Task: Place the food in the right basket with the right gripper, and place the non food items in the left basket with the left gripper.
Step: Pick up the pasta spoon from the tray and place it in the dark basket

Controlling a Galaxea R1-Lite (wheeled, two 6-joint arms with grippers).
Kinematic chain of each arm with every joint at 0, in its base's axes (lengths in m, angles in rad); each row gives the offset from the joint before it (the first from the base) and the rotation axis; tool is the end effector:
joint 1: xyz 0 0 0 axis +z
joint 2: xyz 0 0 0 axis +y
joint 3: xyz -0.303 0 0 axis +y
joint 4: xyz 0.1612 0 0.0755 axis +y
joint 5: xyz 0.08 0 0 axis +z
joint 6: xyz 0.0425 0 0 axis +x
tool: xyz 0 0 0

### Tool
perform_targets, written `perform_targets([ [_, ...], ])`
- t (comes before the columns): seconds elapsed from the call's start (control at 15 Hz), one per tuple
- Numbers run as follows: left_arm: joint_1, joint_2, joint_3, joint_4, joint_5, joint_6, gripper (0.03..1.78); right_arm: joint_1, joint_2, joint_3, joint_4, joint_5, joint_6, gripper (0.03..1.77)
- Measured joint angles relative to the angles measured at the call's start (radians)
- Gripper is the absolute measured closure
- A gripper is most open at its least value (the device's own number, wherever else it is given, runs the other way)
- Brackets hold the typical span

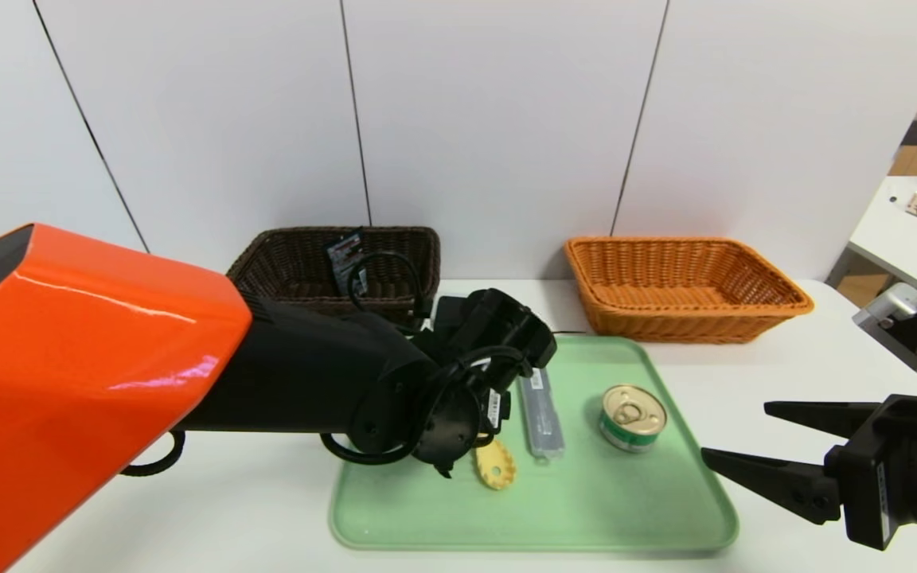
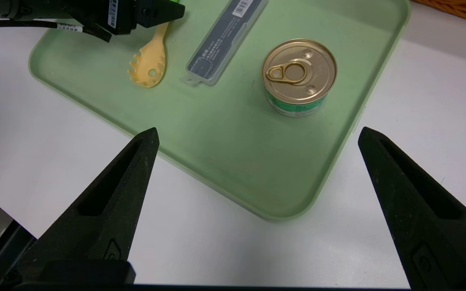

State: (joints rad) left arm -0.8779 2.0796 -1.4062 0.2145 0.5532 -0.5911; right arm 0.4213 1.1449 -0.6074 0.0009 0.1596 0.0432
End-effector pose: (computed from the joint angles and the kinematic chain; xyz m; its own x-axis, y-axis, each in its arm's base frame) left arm 0.2689 -0.2889 0.1330 0.7472 -0.0775 -0.6600 0.0916 0.9957 -0.0132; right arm 0.1402 0.0702 0.1957 0.7085 0.4917 -0.5062 -0.5076 0.8534 0.1185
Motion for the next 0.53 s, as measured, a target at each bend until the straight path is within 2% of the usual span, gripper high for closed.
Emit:
perform_targets([
  [0.27, 0.000, 0.034, -0.113, 0.149, -0.006, -0.073, 0.12, 0.000, -0.003, 0.005, 0.000, 0.000, 0.000, 0.10],
  [0.53, 0.003, 0.055, -0.156, 0.189, -0.013, -0.086, 0.12, 0.000, -0.003, 0.006, 0.000, 0.000, 0.000, 0.10],
])
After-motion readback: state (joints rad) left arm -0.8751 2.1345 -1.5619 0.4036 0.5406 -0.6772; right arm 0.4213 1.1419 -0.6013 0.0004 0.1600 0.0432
